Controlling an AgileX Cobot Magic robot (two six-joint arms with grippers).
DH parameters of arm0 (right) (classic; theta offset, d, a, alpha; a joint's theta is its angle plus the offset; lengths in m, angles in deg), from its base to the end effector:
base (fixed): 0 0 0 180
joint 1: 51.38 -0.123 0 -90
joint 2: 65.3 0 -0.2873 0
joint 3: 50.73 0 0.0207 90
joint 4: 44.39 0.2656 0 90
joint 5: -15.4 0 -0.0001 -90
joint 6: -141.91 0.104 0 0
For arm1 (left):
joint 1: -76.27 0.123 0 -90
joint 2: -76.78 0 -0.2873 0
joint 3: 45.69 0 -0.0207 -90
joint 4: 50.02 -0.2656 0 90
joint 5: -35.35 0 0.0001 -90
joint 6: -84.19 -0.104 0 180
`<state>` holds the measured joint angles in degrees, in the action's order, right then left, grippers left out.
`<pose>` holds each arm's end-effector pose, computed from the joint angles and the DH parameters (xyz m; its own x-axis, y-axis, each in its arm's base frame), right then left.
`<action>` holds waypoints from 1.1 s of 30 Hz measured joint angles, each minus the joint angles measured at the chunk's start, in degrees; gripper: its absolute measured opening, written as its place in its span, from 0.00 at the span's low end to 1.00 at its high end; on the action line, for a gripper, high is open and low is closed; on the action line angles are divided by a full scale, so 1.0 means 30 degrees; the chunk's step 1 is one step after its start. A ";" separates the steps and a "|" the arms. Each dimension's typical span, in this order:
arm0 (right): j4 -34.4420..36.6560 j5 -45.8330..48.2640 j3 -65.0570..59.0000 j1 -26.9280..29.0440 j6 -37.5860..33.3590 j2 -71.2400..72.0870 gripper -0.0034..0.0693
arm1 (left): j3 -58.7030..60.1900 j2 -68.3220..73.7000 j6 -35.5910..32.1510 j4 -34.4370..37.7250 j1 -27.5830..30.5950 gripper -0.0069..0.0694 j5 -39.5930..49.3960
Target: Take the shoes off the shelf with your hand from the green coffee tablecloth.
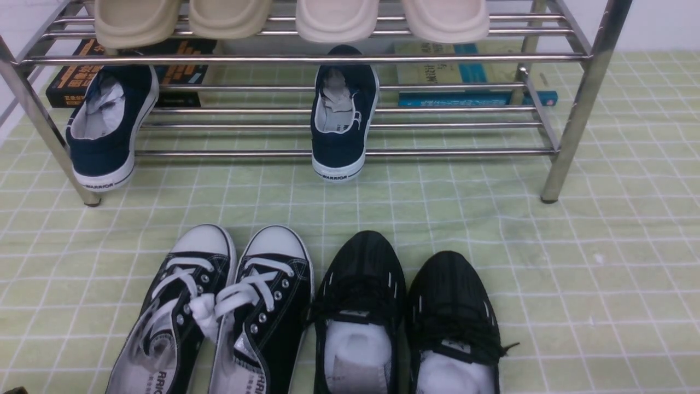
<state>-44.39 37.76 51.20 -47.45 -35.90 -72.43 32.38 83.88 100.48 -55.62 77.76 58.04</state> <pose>0.0768 -0.0053 0.1700 -0.2982 0.0588 -0.9527 0.0800 0.9961 0.0364 0.0766 0.0059 0.1697 -0.2873 -0.2003 -0.9367 -0.1195 0.9778 -0.1724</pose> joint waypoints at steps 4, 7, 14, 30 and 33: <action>0.0000 0.0000 0.0000 0.0000 0.0000 0.0000 0.38 | 0.0000 0.0000 0.0000 -0.0010 -0.0630 0.15 -0.0019; 0.0000 0.0000 0.0000 0.0000 0.0000 0.0000 0.38 | 0.0000 0.0000 0.0000 -0.0010 -0.0661 0.16 -0.0018; 0.0000 0.0000 0.0000 0.0000 0.0000 0.0000 0.38 | 0.0000 0.0000 0.0000 -0.0023 -0.0661 0.16 -0.0018; 0.0000 0.0000 0.0000 0.0000 0.0000 0.0000 0.38 | 0.0000 0.0000 0.0017 -0.0023 -0.0661 0.17 -0.0018; 0.0000 0.0000 0.0000 0.0000 0.0000 0.0000 0.38 | 0.0000 0.0000 0.0017 -0.0047 -0.0661 0.17 -0.0018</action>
<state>-44.39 37.76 51.20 -47.45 -35.90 -72.43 32.38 83.88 100.53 -55.76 75.78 57.99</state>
